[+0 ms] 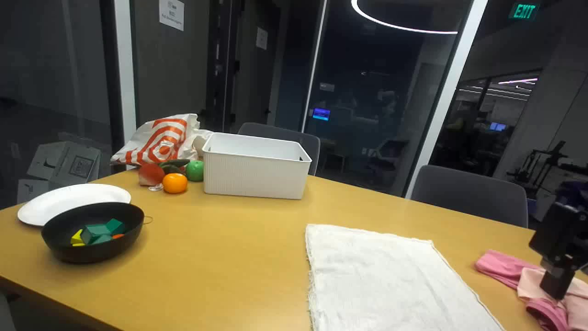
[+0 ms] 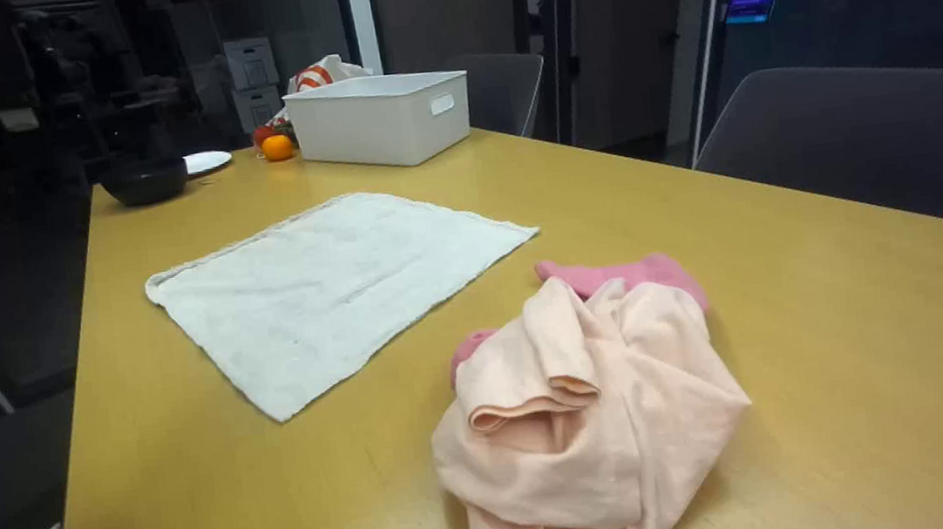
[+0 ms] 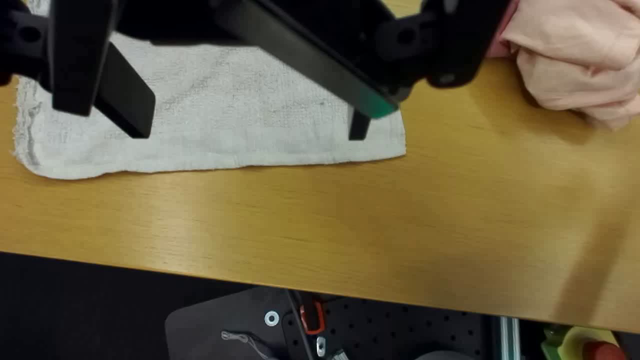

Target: Put the colored cloths on the white cloth then fold it

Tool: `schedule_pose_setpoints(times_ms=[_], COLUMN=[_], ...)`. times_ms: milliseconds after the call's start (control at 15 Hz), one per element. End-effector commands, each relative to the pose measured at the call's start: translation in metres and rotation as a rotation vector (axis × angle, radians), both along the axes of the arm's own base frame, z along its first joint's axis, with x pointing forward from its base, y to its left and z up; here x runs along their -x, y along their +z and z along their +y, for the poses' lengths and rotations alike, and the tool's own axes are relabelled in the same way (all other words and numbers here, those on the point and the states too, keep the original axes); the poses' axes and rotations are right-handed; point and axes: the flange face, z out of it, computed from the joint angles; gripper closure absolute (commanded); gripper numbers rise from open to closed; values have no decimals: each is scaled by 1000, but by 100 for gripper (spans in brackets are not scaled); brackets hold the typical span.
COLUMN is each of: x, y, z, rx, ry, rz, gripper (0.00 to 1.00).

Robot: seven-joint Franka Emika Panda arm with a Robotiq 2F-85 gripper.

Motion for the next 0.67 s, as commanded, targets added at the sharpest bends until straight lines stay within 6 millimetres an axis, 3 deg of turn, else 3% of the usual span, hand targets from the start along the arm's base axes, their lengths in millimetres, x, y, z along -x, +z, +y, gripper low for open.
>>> schedule_pose_setpoints(times_ms=[0, 267, 400, 600], x=[0, -6, -19, -46], y=[3, 1, -1, -6], z=[0, -5, -20, -64], rx=[-1, 17, 54, 109], ry=[1, -10, -37, -115], rz=[-4, -5, -14, -20], gripper=[0, 0, 0, 0])
